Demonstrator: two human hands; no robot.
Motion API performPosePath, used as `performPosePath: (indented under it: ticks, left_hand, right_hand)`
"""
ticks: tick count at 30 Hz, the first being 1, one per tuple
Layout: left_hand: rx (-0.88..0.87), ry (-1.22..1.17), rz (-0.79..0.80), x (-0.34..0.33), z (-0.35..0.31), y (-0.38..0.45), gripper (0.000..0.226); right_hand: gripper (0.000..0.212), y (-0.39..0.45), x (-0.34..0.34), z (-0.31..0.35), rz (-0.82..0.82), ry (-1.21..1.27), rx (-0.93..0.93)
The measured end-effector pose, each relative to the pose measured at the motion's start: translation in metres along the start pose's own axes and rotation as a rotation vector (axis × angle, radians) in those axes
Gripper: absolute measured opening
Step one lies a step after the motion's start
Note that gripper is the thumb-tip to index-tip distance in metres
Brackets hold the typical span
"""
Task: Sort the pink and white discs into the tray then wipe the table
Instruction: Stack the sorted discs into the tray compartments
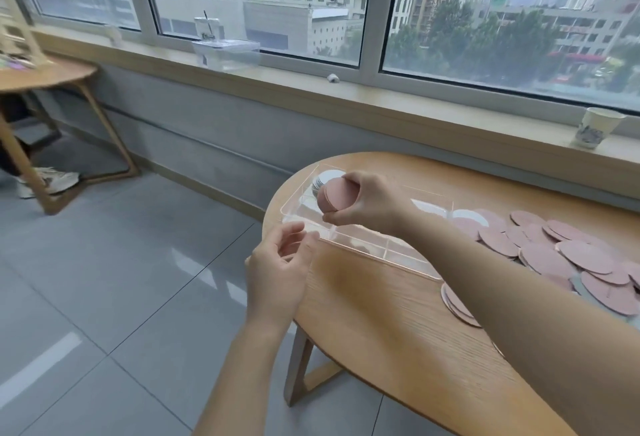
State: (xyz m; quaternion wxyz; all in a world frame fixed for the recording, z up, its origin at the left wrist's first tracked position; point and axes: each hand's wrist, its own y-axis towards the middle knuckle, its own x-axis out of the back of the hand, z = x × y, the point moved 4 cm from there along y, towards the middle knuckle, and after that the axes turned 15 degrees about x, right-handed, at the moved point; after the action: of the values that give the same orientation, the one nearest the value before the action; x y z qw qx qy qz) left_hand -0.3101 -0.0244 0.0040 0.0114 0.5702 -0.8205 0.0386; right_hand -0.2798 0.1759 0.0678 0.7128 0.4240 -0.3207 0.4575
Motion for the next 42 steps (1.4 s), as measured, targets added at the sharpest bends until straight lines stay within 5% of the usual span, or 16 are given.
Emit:
performPosePath:
  ticks: [4,14,26,42]
  left_hand:
    - [0.033,-0.005,-0.01,0.005,0.007,0.012,0.014]
    - [0.046,-0.041,-0.015,0.005,0.01,0.024,0.014]
    - [0.062,-0.021,-0.007,0.001,0.015,0.025,0.022]
    - [0.039,0.055,-0.004,-0.003,0.018,0.027,0.024]
  right_hand:
    - [0.049,0.034,-0.021,-0.004,0.066,0.036,-0.02]
    - [0.068,0.063,-0.046,-0.01,0.194,-0.003,-0.01]
    - [0.055,0.068,-0.052,-0.011,0.357,-0.117,0.13]
    - [0.082,0.067,-0.05,-0.026,0.319,-0.077,0.206]
